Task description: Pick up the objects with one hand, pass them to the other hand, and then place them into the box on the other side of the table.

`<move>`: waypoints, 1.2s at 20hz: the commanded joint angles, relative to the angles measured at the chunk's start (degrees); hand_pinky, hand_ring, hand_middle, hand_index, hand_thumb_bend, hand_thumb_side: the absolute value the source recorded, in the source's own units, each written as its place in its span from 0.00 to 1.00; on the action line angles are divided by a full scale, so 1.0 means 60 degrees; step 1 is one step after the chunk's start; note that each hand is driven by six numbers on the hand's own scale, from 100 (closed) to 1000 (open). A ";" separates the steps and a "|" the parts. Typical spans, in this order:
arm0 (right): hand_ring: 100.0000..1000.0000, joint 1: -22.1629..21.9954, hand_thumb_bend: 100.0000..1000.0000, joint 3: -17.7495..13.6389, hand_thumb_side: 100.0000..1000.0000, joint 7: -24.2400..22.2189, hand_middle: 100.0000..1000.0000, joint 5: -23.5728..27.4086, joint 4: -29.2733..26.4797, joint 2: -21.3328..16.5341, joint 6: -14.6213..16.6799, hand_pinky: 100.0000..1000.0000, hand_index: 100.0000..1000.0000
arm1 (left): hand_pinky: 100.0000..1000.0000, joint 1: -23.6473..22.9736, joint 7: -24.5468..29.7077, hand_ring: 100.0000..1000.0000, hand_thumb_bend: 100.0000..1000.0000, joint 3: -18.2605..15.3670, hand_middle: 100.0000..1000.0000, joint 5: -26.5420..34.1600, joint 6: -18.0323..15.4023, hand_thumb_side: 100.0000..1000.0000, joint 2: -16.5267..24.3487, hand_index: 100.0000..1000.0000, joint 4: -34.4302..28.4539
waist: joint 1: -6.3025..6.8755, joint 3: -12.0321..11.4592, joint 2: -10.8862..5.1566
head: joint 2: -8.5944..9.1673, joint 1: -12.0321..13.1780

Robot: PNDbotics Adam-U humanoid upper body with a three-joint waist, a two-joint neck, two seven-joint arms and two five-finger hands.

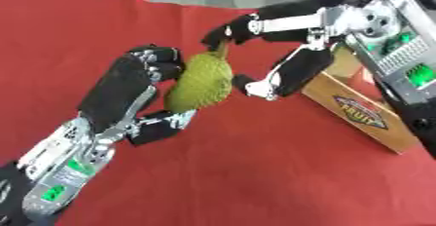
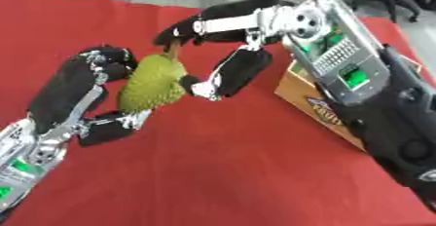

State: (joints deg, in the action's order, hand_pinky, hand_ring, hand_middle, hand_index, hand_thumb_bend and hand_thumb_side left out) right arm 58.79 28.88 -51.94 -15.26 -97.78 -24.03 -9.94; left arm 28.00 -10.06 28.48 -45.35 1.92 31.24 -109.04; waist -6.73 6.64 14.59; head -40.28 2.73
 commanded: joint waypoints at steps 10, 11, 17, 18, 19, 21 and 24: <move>1.00 0.0239 0.00 0.0213 0.32 -0.0004 0.90 -0.0561 0.0173 0.0002 0.0531 0.98 1.00 | 0.64 0.0153 -0.0008 0.47 0.00 0.0024 0.40 -0.0203 -0.0143 0.04 0.0132 0.35 -0.0165 | 0.0043 -0.0011 -0.0201 | -0.0210 0.0077; 1.00 0.0239 0.00 0.0218 0.35 -0.0004 0.90 -0.0625 0.0203 0.0028 0.0598 0.98 1.00 | 0.64 0.0155 -0.0003 0.47 0.00 0.0023 0.40 -0.0204 -0.0139 0.04 0.0130 0.35 -0.0178 | 0.0042 -0.0014 -0.0200 | -0.0203 0.0076; 1.00 0.0233 0.00 0.0315 0.38 -0.0004 0.90 -0.0823 0.0386 0.0206 0.0846 0.97 1.00 | 0.64 0.0189 0.0014 0.47 0.00 0.0021 0.40 -0.0203 -0.0100 0.04 0.0114 0.35 -0.0213 | 0.0038 -0.0039 -0.0195 | -0.0186 0.0065; 1.00 0.0226 0.00 0.0322 0.38 -0.0004 0.90 -0.0831 0.0409 0.0240 0.0865 0.97 1.00 | 0.64 0.0195 0.0017 0.47 0.00 0.0022 0.40 -0.0197 -0.0093 0.04 0.0108 0.35 -0.0214 | 0.0040 -0.0041 -0.0194 | -0.0180 0.0062; 1.00 0.0223 0.00 0.0332 0.39 -0.0004 0.90 -0.0834 0.0430 0.0269 0.0882 0.98 1.00 | 0.64 0.0201 0.0021 0.47 0.00 0.0024 0.40 -0.0195 -0.0089 0.03 0.0104 0.35 -0.0214 | 0.0041 -0.0043 -0.0192 | -0.0176 0.0060; 1.00 0.0223 0.00 0.0402 0.42 -0.0004 0.89 -0.0793 0.0475 0.0331 0.0920 0.97 1.00 | 0.64 0.0218 0.0037 0.47 0.00 0.0025 0.40 -0.0217 -0.0083 0.03 0.0096 0.35 -0.0206 | 0.0038 -0.0048 -0.0189 | -0.0174 0.0046; 1.00 0.0233 0.00 0.0508 0.44 -0.0004 0.86 -0.0722 0.0532 0.0387 0.0952 0.97 1.00 | 0.64 0.0251 0.0044 0.47 0.00 0.0015 0.40 -0.0249 -0.0058 0.02 0.0082 0.35 -0.0172 | 0.0035 -0.0057 -0.0181 | -0.0177 0.0041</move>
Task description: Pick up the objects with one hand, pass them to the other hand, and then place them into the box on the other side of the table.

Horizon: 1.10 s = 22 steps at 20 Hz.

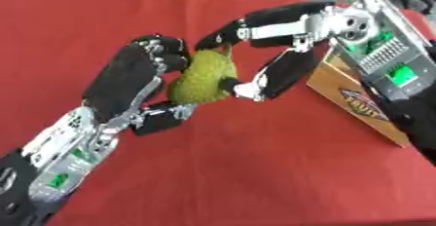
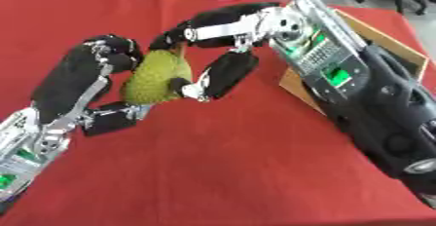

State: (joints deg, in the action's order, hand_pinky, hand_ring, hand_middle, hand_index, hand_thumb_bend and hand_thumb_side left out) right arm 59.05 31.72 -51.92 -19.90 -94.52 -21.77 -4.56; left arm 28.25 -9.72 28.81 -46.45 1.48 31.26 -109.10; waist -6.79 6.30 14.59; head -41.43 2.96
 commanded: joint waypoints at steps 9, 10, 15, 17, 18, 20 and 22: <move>0.97 0.0197 0.00 0.0202 0.46 -0.0009 0.71 0.0261 0.0356 0.0180 0.0093 0.96 0.90 | 0.64 0.0281 0.0012 0.47 0.00 -0.0028 0.40 -0.0091 0.0011 0.01 0.0054 0.35 -0.0173 | 0.0036 -0.0055 -0.0180 | 0.0047 -0.0029; 0.96 0.0197 0.00 0.0194 0.45 -0.0009 0.68 0.0323 0.0386 0.0187 0.0055 0.95 0.88 | 0.64 0.0280 0.0016 0.47 0.00 -0.0030 0.40 -0.0100 0.0015 0.01 0.0053 0.35 -0.0171 | 0.0036 -0.0060 -0.0183 | 0.0048 -0.0024; 0.83 0.0190 0.00 0.0019 0.54 -0.0009 0.50 0.0570 0.0374 0.0215 -0.0396 0.90 0.73 | 0.64 0.0297 0.0003 0.47 0.00 -0.0057 0.40 -0.0124 0.0065 0.01 0.0034 0.35 -0.0176 | 0.0043 -0.0067 -0.0185 | 0.0049 -0.0009; 0.79 0.0177 0.00 -0.0124 0.62 -0.0009 0.47 0.0665 0.0291 0.0211 -0.0639 0.89 0.70 | 0.64 0.0292 -0.0006 0.47 0.00 -0.0061 0.40 -0.0142 0.0097 0.01 0.0025 0.35 -0.0170 | 0.0047 -0.0063 -0.0182 | 0.0055 -0.0002; 0.73 0.0174 0.00 -0.0208 0.67 -0.0009 0.41 0.0709 0.0225 0.0206 -0.0741 0.86 0.63 | 0.64 0.0286 -0.0014 0.47 0.00 -0.0066 0.40 -0.0156 0.0123 0.01 0.0019 0.36 -0.0161 | 0.0051 -0.0059 -0.0180 | 0.0060 0.0008; 0.68 0.0168 0.00 -0.0360 0.63 -0.0009 0.37 0.0828 0.0078 0.0191 -0.0921 0.83 0.59 | 0.64 0.0276 -0.0042 0.47 0.00 -0.0071 0.40 -0.0190 0.0190 0.02 0.0002 0.36 -0.0141 | 0.0056 -0.0049 -0.0177 | 0.0061 0.0026; 0.66 0.0171 0.00 -0.0448 0.56 -0.0001 0.36 0.0939 -0.0055 0.0172 -0.1070 0.81 0.57 | 0.64 0.0272 -0.0072 0.47 0.00 -0.0067 0.40 -0.0210 0.0247 0.02 -0.0010 0.36 -0.0127 | 0.0060 -0.0039 -0.0176 | 0.0070 0.0036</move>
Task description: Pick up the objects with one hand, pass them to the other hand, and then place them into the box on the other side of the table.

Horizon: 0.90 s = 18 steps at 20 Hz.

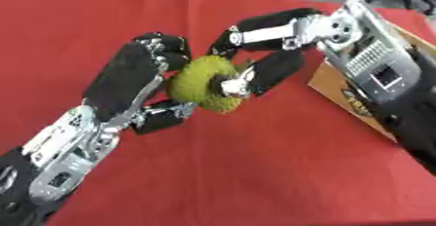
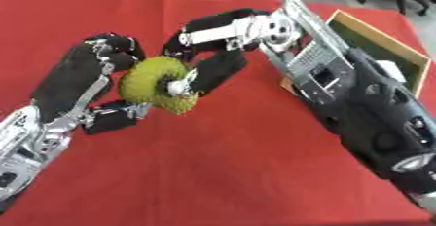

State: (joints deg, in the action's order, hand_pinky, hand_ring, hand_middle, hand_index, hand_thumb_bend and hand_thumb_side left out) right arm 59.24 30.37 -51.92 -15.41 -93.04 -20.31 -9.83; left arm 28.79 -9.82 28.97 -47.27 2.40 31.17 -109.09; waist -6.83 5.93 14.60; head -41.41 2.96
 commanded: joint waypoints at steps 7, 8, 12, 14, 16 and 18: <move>0.61 0.0102 0.00 -0.0331 0.44 0.0315 0.28 0.0444 -0.0629 -0.0141 -0.0656 0.79 0.49 | 0.64 0.0137 -0.0208 0.47 0.00 -0.0119 0.41 -0.0048 0.0463 0.01 -0.0025 0.40 -0.0057 | 0.0090 0.0050 -0.0180 | 0.0106 0.0040; 0.61 0.0094 0.00 -0.0328 0.40 0.0329 0.27 0.0454 -0.0652 -0.0148 -0.0695 0.79 0.48 | 0.64 0.0131 -0.0238 0.47 0.00 -0.0122 0.41 -0.0044 0.0517 0.00 -0.0029 0.41 -0.0050 | 0.0094 0.0054 -0.0180 | 0.0106 0.0038; 0.59 0.0063 0.00 -0.0330 0.29 0.0302 0.25 0.0464 -0.0687 -0.0177 -0.0802 0.78 0.46 | 0.65 0.0109 -0.0431 0.47 0.00 -0.0166 0.41 -0.0007 0.0798 0.00 -0.0061 0.44 -0.0025 | 0.0115 0.0073 -0.0174 | 0.0116 0.0006; 0.58 0.0045 0.00 -0.0340 0.26 0.0272 0.24 0.0468 -0.0690 -0.0193 -0.0848 0.77 0.45 | 0.65 0.0103 -0.0541 0.48 0.00 -0.0185 0.42 0.0045 0.0955 0.00 -0.0080 0.47 0.0005 | 0.0122 0.0084 -0.0170 | 0.0120 -0.0002; 0.57 -0.0010 0.00 -0.0355 0.23 0.0245 0.24 0.0485 -0.0747 -0.0268 -0.0885 0.77 0.44 | 0.65 0.0092 -0.0603 0.48 0.00 -0.0187 0.43 0.0043 0.1089 0.00 -0.0087 0.54 0.0041 | 0.0124 0.0094 -0.0164 | 0.0131 -0.0009; 0.57 -0.0056 0.00 -0.0376 0.19 0.0226 0.23 0.0503 -0.0813 -0.0325 -0.0936 0.76 0.44 | 0.65 0.0079 -0.0671 0.49 0.00 -0.0185 0.44 0.0071 0.1208 0.00 -0.0108 0.58 0.0073 | 0.0126 0.0097 -0.0159 | 0.0137 -0.0015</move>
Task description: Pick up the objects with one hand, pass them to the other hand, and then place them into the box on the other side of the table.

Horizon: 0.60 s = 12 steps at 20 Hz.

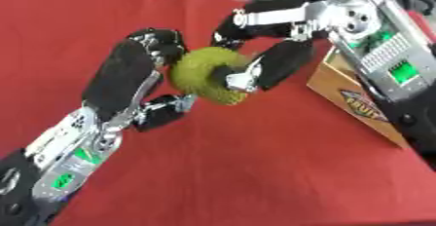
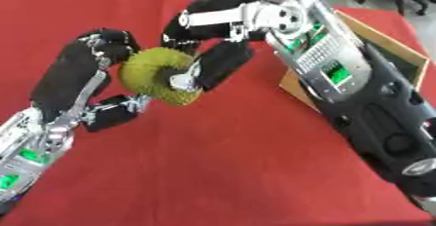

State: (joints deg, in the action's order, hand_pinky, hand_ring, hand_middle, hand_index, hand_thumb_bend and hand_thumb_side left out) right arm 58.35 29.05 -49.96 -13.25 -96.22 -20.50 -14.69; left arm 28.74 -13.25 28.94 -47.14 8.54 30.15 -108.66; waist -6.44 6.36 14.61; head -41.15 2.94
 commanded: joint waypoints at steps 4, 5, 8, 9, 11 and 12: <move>0.55 0.0046 0.00 -0.0166 0.14 -0.0134 0.22 0.0189 -0.0332 -0.0323 -0.0244 0.76 0.42 | 0.66 0.0089 -0.0193 0.49 0.00 -0.0166 0.45 0.0125 0.0293 0.00 0.0030 0.60 0.0055 | 0.0063 0.0030 -0.0156 | 0.0103 -0.0016; 0.55 0.0040 0.00 -0.0172 0.13 -0.0130 0.22 0.0188 -0.0341 -0.0328 -0.0262 0.76 0.42 | 0.66 0.0087 -0.0195 0.50 0.00 -0.0161 0.46 0.0136 0.0310 0.00 0.0024 0.61 0.0068 | 0.0063 0.0033 -0.0156 | 0.0105 -0.0016; 0.54 0.0030 0.00 -0.0199 0.10 -0.0102 0.21 0.0195 -0.0368 -0.0344 -0.0294 0.75 0.41 | 0.67 0.0069 -0.0188 0.51 0.07 -0.0153 0.49 0.0151 0.0346 0.00 0.0019 0.66 0.0093 | 0.0066 0.0039 -0.0154 | 0.0107 -0.0014; 0.54 0.0026 0.00 -0.0228 0.10 -0.0065 0.21 0.0200 -0.0386 -0.0355 -0.0300 0.75 0.41 | 0.67 0.0053 -0.0163 0.52 0.10 -0.0151 0.51 0.0154 0.0371 0.01 0.0018 0.68 0.0116 | 0.0068 0.0042 -0.0152 | 0.0109 -0.0013; 0.54 0.0018 0.00 -0.0264 0.10 0.0007 0.21 0.0189 -0.0408 -0.0374 -0.0309 0.75 0.41 | 0.68 0.0031 -0.0057 0.54 0.17 -0.0138 0.53 0.0135 0.0415 0.06 0.0020 0.72 0.0165 | 0.0073 0.0048 -0.0150 | 0.0108 -0.0013; 0.54 0.0013 0.00 -0.0278 0.10 0.0044 0.21 0.0176 -0.0414 -0.0382 -0.0309 0.75 0.41 | 0.69 0.0023 0.0020 0.55 0.21 -0.0134 0.54 0.0099 0.0429 0.09 0.0022 0.74 0.0183 | 0.0075 0.0051 -0.0149 | 0.0108 -0.0014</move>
State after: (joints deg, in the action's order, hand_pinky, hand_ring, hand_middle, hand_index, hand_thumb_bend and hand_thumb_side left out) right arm 57.71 28.26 -49.56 -12.76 -97.45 -21.35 -16.02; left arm 28.35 -13.44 28.92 -46.40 10.84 29.69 -107.22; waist -6.40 6.59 14.62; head -41.09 2.92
